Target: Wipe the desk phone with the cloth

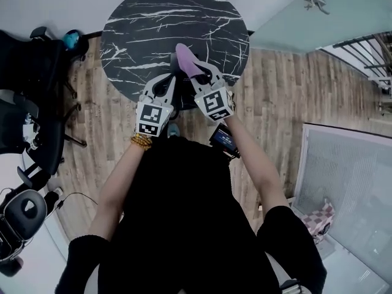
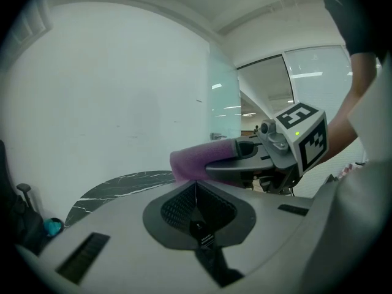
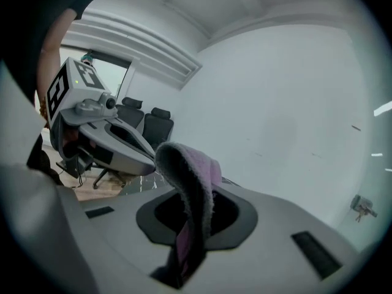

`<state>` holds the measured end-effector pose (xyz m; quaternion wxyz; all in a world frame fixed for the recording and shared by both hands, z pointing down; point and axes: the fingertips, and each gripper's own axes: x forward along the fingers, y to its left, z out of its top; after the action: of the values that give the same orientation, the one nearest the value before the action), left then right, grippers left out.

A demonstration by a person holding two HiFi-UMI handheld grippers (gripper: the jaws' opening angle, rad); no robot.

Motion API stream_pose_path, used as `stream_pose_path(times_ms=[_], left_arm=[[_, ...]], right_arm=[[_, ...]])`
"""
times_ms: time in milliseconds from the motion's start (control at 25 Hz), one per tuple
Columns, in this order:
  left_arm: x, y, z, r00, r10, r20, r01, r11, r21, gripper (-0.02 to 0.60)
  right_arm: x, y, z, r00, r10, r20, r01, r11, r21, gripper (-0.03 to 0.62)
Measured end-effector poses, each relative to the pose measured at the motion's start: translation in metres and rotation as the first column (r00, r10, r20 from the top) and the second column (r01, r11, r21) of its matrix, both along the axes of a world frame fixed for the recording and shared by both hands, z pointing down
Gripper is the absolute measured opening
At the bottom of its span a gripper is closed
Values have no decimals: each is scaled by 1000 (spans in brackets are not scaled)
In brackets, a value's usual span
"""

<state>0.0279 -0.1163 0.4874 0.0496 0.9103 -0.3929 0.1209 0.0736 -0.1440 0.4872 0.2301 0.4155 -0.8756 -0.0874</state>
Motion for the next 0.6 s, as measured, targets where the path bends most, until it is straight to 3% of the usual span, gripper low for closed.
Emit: stream_pose_path(times_ms=[120, 360, 440, 600], left_arm=[[-7, -9, 9, 1000, -15, 19, 15, 1000, -14, 14], [-24, -21, 33, 997, -72, 36, 75, 993, -89, 14], [-29, -23, 37, 996, -81, 40, 85, 991, -101, 14], [-35, -22, 48, 995, -85, 51, 91, 988, -127, 14]], right_arm=[[0, -18, 11, 999, -2, -50, 1, 1000, -26, 60], [2, -50, 55, 990, 11, -139, -34, 985, -167, 59], [3, -64, 59, 981, 19, -191, -48, 988, -150, 60], [7, -87, 46, 951, 76, -299, -88, 996, -25, 60]])
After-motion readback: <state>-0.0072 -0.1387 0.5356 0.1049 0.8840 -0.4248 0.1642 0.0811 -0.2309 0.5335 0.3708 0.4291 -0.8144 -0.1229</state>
